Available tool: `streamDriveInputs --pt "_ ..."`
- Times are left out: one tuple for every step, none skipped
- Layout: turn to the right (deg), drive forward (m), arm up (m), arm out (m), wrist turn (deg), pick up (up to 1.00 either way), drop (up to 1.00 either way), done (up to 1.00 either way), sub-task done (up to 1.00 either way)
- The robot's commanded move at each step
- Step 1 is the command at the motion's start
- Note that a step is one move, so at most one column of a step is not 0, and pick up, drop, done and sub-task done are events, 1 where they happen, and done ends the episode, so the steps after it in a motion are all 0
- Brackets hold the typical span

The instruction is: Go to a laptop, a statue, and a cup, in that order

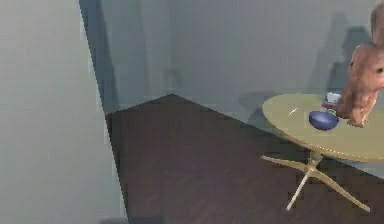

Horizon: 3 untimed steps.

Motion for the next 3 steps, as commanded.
streamDriveInputs --pt "45.0 0.00 0.00 0.00 0.0 0.00 0.00 0.00 0.00" --pt "0.0 0.95 0.00 0.00 0.0 0.00 0.00 0.00 0.00" --pt "0.0 0.00 0.00 0.00 0.0 0.00 0.00 0.00 1.00"
